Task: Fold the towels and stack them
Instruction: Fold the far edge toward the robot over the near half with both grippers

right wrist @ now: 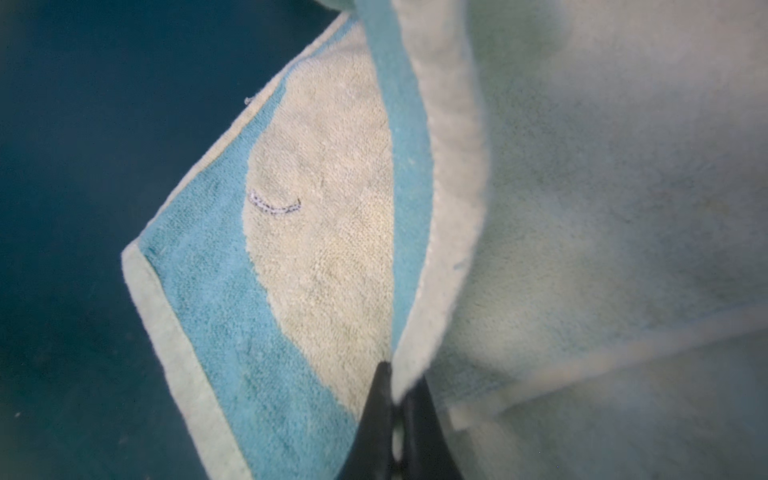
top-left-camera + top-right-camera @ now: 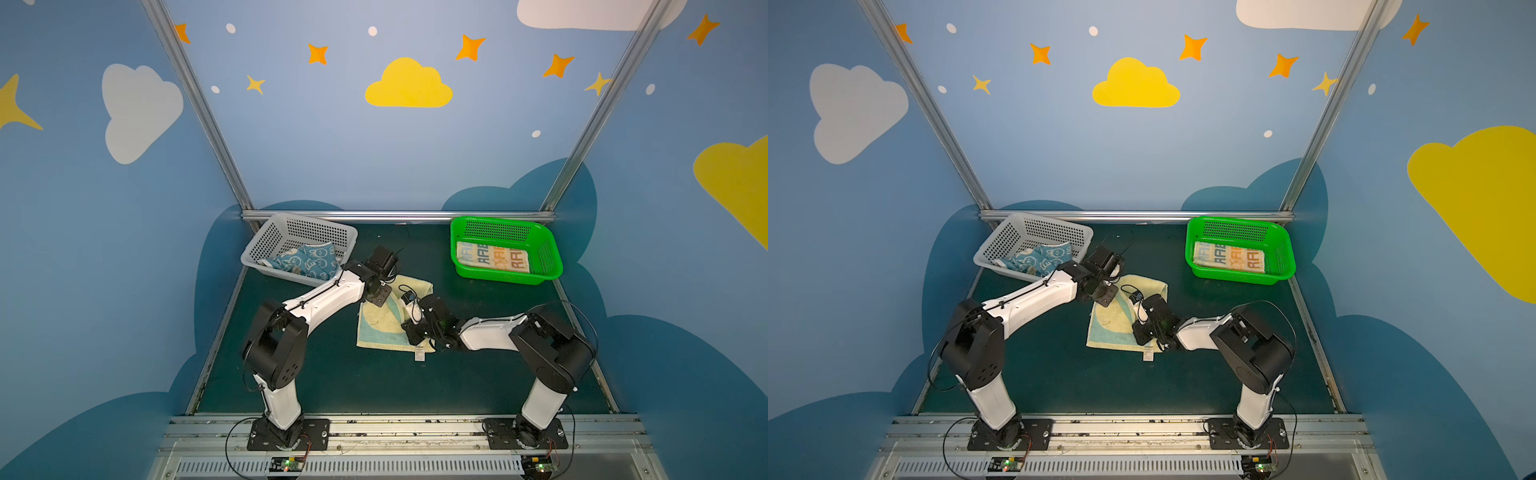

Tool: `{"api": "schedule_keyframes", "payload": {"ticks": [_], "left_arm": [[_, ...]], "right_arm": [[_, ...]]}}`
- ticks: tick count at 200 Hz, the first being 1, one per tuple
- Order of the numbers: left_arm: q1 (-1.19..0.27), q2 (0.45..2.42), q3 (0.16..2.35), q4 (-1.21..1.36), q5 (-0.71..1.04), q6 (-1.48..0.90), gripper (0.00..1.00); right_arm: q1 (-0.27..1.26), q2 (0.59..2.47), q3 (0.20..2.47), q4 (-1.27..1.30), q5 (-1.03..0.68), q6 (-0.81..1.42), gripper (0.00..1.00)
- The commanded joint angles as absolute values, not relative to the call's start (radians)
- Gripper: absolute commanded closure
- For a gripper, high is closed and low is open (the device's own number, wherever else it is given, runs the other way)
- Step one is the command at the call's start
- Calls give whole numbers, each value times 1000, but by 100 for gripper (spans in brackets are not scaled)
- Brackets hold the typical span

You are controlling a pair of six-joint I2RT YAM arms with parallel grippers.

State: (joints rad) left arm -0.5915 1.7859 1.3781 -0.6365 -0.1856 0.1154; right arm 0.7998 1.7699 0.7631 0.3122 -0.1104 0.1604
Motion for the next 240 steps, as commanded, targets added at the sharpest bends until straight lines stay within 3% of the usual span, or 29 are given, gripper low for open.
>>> {"api": "schedule_keyframes", "payload": {"ticks": [1, 98, 135, 240], "left_arm": [[-583, 1754, 1402, -656, -173, 108, 96], [-588, 1630, 1351, -629, -71, 81, 96], [-611, 1580, 1299, -650, -57, 63, 96], [-681, 1588, 1184, -657, -38, -27, 96]], "right_arm": [[772, 1721, 792, 245, -77, 148, 100], [697, 1506, 918, -119, 95, -140, 100], [684, 1448, 906, -174, 80, -254, 100], [705, 1349, 816, -280, 70, -233, 100]]}}
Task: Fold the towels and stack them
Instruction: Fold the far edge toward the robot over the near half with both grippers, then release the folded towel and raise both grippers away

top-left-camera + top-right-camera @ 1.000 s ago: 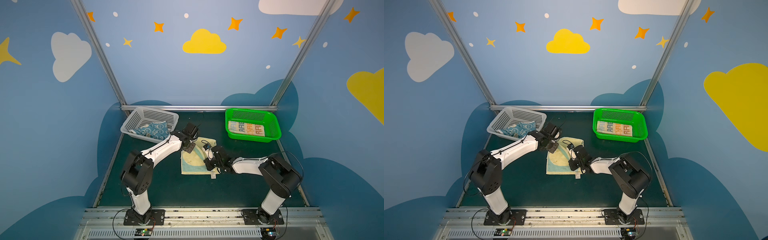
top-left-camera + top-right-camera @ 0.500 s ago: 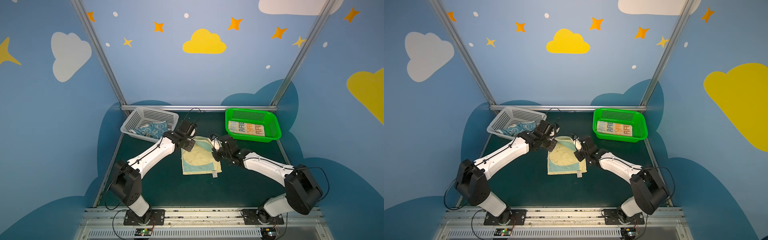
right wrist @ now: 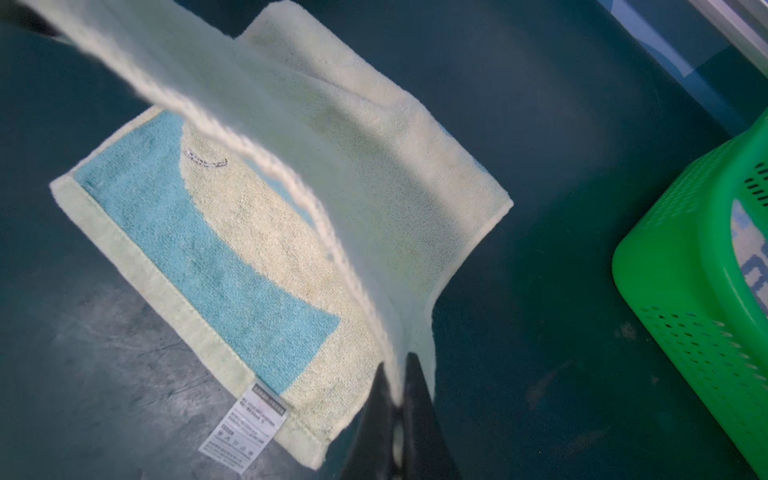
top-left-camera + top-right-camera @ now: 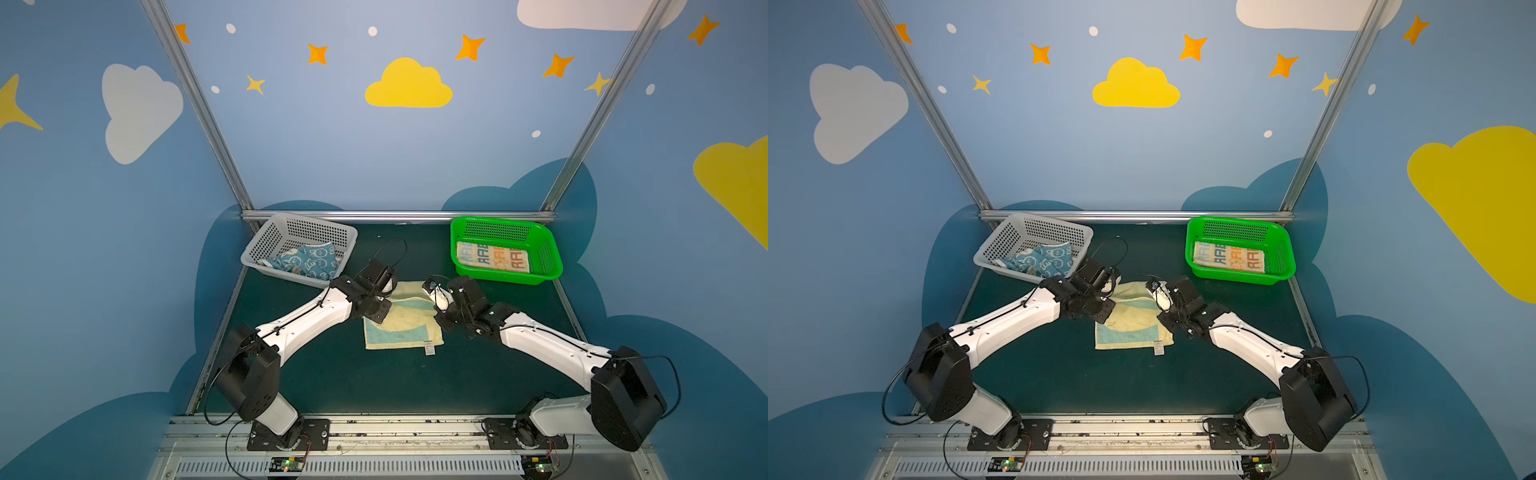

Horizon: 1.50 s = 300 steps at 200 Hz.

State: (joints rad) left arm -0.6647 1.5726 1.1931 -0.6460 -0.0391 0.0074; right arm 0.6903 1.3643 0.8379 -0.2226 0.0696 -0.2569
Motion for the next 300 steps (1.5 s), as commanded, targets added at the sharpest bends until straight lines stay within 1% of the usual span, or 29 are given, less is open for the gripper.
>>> {"api": "schedule_keyframes", "payload": {"ticks": [1, 35, 105, 124, 131, 144, 155, 170, 183, 193, 212, 233, 263, 278, 292, 300], "left_arm": [[-683, 1590, 1184, -657, -38, -28, 96], [-707, 1619, 1165, -662, -47, -50, 96], [-780, 1676, 1092, -652, -70, -105, 88], [-794, 1674, 1069, -660, -85, -111, 81], [-797, 1672, 1063, -666, -94, -114, 76], [-800, 1670, 1058, -681, -112, -121, 75], [-802, 1663, 1057, -693, -117, -121, 66], [-810, 1649, 1051, -704, -118, -125, 52], [-817, 1632, 1042, -705, -115, -128, 41], [-822, 1617, 1035, -709, -116, -129, 34], [-825, 1592, 1022, -719, -132, -139, 31], [-825, 1561, 1015, -731, -171, -152, 25], [-825, 1507, 1008, -736, -203, -163, 13], [-821, 1488, 1011, -740, -236, -172, 10], [-808, 1477, 1022, -746, -263, -190, 0], [-797, 1471, 1028, -739, -261, -196, 0]], "right_arm": [[707, 1350, 818, -282, 72, -231, 100], [733, 1345, 824, -360, 98, -176, 100], [765, 1338, 831, -446, 102, -162, 100], [768, 1339, 828, -475, 113, -166, 100], [768, 1341, 827, -489, 111, -166, 100], [769, 1335, 824, -508, 111, -165, 100], [770, 1321, 817, -518, 109, -166, 100], [770, 1286, 808, -514, 117, -164, 93], [770, 1247, 794, -494, 129, -156, 84], [767, 1215, 787, -477, 132, -155, 77], [761, 1153, 767, -436, 124, -176, 68], [759, 1098, 742, -379, 108, -217, 63], [735, 1099, 773, -369, 84, -163, 61], [711, 1143, 824, -405, 66, -118, 61], [675, 1203, 881, -443, 22, -73, 61], [656, 1240, 914, -462, 8, -52, 61]]}}
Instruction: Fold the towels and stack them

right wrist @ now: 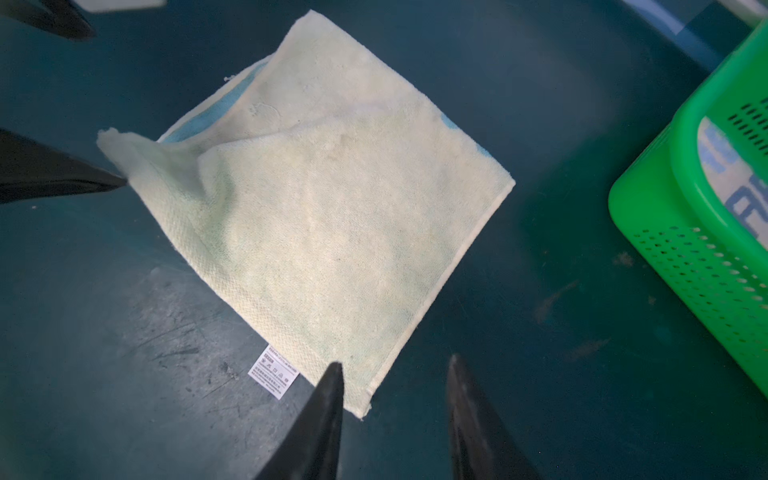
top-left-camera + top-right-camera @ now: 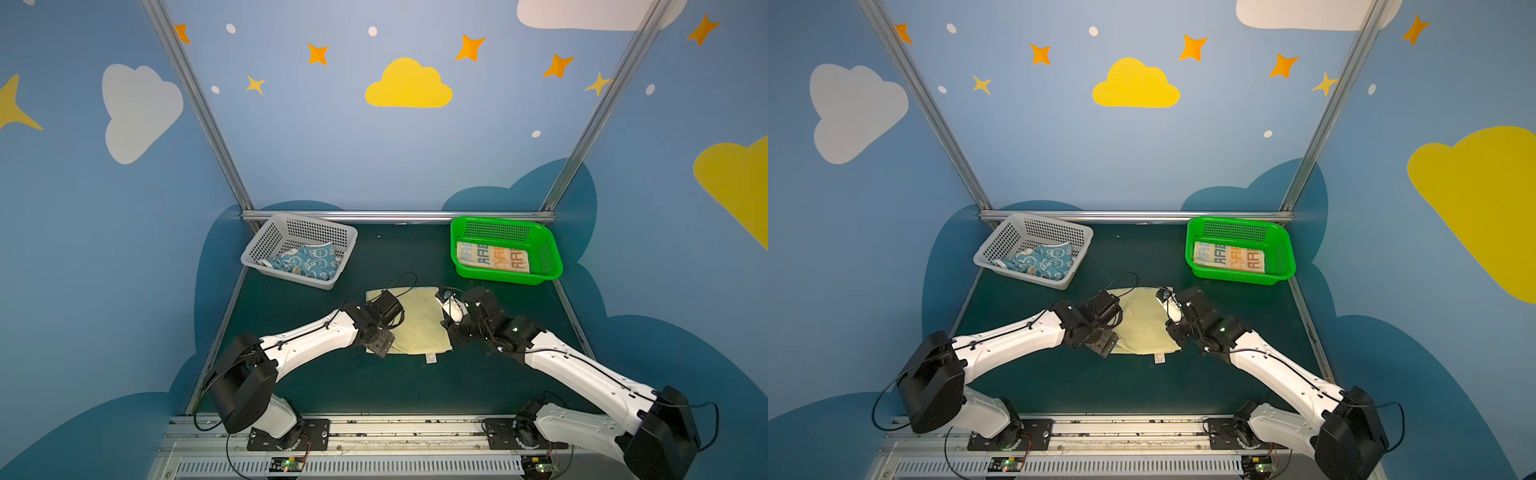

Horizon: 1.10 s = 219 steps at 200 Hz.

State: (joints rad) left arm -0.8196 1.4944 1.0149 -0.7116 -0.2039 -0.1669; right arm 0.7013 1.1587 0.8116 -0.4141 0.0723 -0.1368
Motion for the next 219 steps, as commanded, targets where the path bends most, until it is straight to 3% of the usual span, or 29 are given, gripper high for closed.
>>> {"api": "schedule_keyframes", "payload": {"ticks": [1, 45, 131, 219], "left_arm": [[-795, 1469, 1029, -738, -259, -196, 0], [-667, 1516, 1082, -590, -181, -192, 0], [-527, 1871, 1346, -558, -90, -169, 3], [-502, 2003, 1478, -626, -42, -173, 30]], "right_arm": [[654, 1245, 919, -464, 8, -50, 61], [582, 1425, 1054, -458, 13, -54, 59], [479, 1736, 1305, -487, -2, -299, 52], [455, 2034, 1593, -641, 6, -430, 53]]}}
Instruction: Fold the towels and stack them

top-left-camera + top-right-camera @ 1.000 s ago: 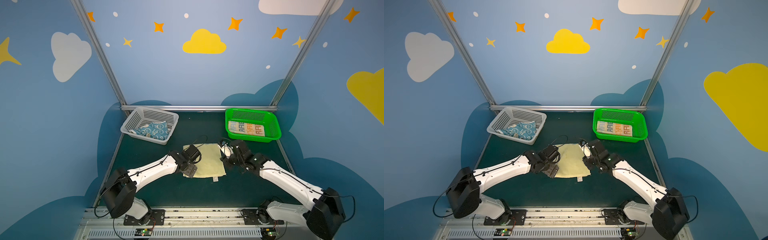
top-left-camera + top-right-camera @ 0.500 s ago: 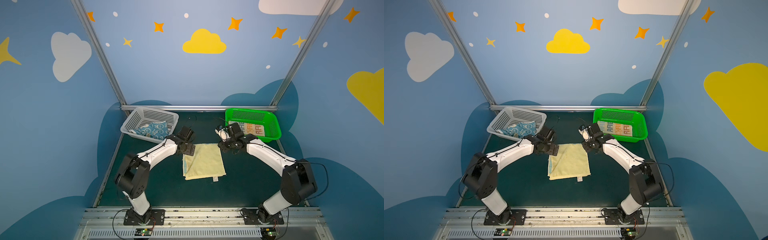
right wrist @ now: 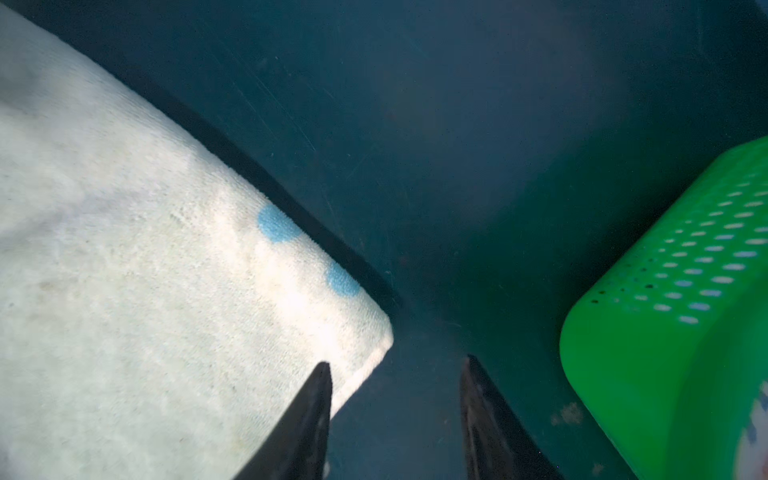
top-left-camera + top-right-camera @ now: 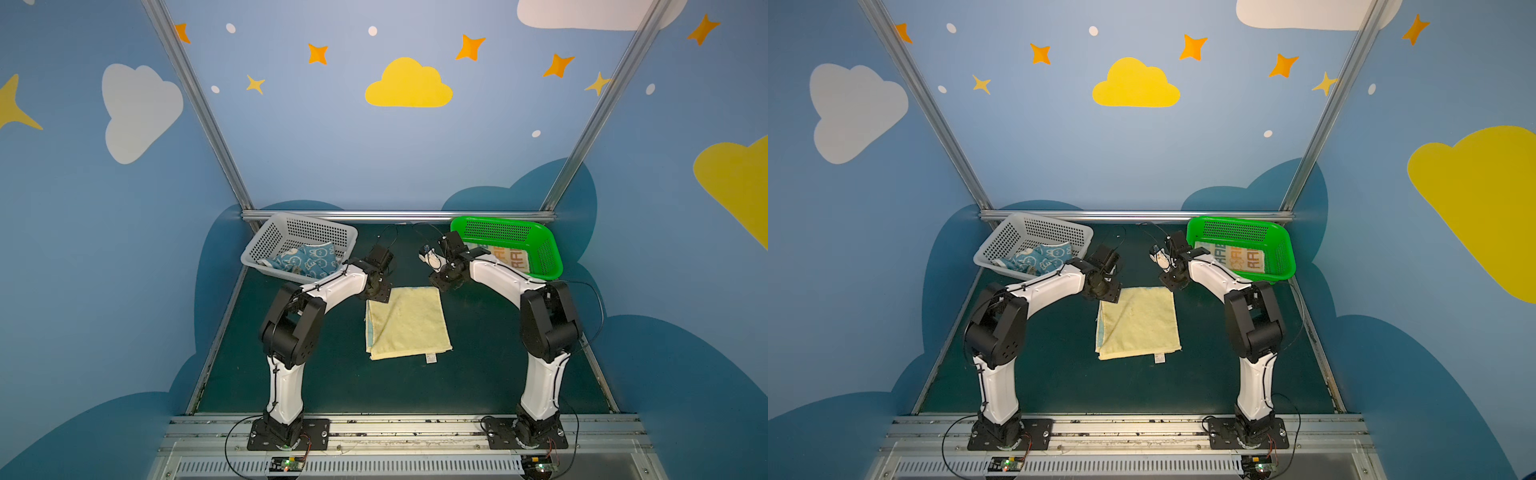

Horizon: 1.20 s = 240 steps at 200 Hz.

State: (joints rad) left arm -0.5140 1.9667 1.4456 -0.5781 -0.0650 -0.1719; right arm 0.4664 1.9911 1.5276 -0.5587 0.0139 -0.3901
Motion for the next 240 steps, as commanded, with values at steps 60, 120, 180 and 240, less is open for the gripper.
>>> {"api": "schedule_keyframes", "payload": {"ticks": [60, 120, 180, 240], "left_arm": [[-491, 2042, 1485, -631, -38, -184, 27], [-482, 2093, 1511, -634, -34, -180, 26], [-472, 2127, 1517, -620, 0, -174, 40], [-473, 2139, 1500, -612, 23, -175, 69]], "right_arm": [[427, 2141, 1691, -728, -40, -497, 52], [425, 2246, 1781, -795, -59, -518, 53], [433, 2268, 1796, -822, -103, -538, 54], [476, 2283, 1798, -863, -116, -575, 64]]}}
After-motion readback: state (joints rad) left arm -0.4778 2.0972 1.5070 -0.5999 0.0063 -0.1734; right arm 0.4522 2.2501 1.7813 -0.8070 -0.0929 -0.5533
